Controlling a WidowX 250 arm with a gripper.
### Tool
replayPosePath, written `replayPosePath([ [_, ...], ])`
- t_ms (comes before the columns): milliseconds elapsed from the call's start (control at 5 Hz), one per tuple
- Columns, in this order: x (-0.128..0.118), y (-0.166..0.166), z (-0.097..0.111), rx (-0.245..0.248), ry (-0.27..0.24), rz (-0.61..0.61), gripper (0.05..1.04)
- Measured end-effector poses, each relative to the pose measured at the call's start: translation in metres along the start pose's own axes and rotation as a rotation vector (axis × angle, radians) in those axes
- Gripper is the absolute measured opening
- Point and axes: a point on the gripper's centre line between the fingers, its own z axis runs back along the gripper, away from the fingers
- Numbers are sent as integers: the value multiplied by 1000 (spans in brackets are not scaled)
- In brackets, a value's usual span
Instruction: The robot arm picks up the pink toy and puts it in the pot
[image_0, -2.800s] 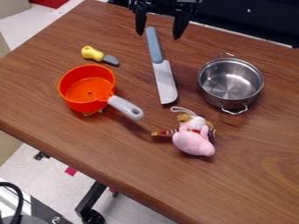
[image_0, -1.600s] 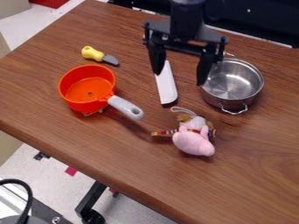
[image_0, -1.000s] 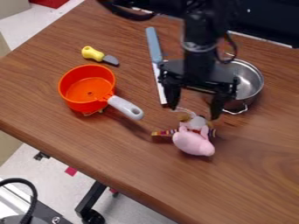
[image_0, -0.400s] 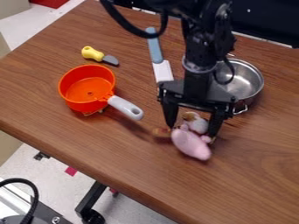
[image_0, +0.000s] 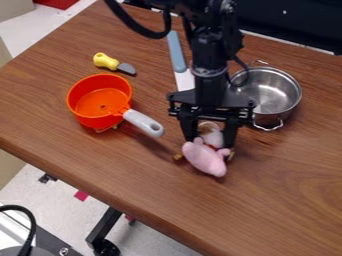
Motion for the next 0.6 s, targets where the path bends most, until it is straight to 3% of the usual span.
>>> replayPosePath([
  [200, 0, 0, 3, 9, 17, -10, 480],
  [400, 7, -1, 8, 3, 0, 20, 383],
  [600, 11, -1, 15, 2, 17, 40, 356],
])
